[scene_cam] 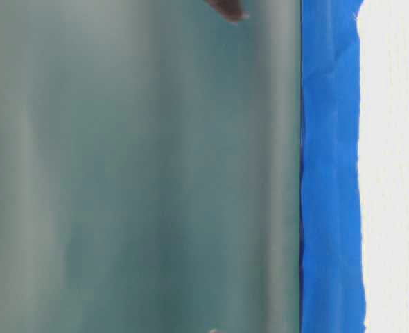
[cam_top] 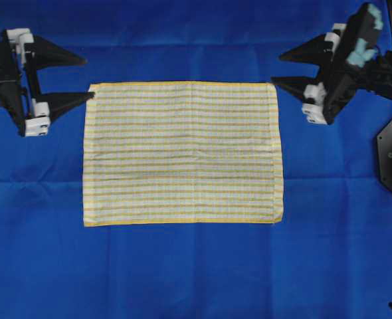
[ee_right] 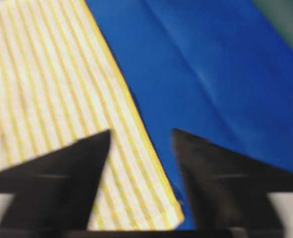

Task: Fold the yellow towel.
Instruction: 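Move both grippers to the towel's top corners and pinch them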

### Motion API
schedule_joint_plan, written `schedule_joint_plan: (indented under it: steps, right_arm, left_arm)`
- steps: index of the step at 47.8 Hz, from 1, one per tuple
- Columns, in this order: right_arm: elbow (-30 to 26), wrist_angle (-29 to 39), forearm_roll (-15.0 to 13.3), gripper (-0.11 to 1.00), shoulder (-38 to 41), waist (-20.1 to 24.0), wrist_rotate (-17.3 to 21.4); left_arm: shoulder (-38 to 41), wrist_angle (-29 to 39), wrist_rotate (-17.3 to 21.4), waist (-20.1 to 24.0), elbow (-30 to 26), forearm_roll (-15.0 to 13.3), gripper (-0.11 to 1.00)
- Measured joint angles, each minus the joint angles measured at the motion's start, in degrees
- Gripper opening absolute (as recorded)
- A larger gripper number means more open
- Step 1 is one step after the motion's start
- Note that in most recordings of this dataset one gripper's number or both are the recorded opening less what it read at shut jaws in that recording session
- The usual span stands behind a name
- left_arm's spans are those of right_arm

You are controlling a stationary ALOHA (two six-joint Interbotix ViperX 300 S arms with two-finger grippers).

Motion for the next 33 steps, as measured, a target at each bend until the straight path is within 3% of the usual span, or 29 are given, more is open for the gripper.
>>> schedule_joint_plan:
  steps: [2,10,20,28,33]
  right_arm:
    - [-0.18,-0.62,0.00,0.78,2.02,-0.53,-0.09]
    - [-0.79,-4.13,0.09,0.68,10.02,-1.76,-0.09]
    - [-1.32,-7.82,0.18,0.69,18.98,-3.16,-0.18]
    - [-1.49,-10.02,0.88,0.68,24.43,-3.25,-0.09]
    - [-1.49,-11.07,1.23,0.67,26.54,-3.34,-0.09]
  left_arm:
    - [2.29,-1.05,0.00,0.62,-0.09,-0.09,0.84]
    - [11.16,-4.83,0.00,2.90,-0.09,0.00,0.77]
    - [21.62,-9.67,0.00,5.80,-0.18,-0.09,0.77]
    - [26.63,-11.07,-0.09,7.21,-0.44,-0.09,0.74]
    - [29.18,-11.25,-0.09,7.82,-0.62,-0.26,0.66]
